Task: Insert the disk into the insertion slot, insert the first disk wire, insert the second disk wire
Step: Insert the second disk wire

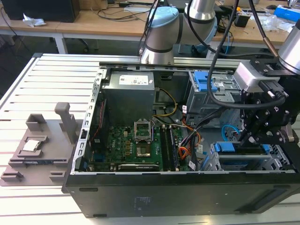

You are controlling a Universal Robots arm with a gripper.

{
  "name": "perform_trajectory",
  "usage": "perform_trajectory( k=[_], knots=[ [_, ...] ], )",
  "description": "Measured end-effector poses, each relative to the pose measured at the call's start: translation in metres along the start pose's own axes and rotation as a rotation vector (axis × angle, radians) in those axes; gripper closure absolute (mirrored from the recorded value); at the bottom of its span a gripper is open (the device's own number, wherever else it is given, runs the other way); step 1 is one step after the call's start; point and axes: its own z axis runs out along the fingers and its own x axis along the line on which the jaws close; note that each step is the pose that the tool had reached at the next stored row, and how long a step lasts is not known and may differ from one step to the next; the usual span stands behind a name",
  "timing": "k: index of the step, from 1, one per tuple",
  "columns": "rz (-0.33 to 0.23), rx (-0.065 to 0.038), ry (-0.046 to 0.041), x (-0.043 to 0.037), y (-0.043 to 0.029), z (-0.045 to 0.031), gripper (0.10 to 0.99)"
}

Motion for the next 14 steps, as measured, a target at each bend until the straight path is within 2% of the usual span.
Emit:
perform_trajectory(
  k=[4,7,14],
  knots=[
    [0.000,0.000,-0.0017,0.0007,-0.0001,0.0039,0.922],
    [0.000,0.000,-0.0023,0.0006,-0.0004,0.0041,0.922],
    [0.005,0.000,-0.0030,0.0007,-0.0007,0.0005,0.922]
  ],
)
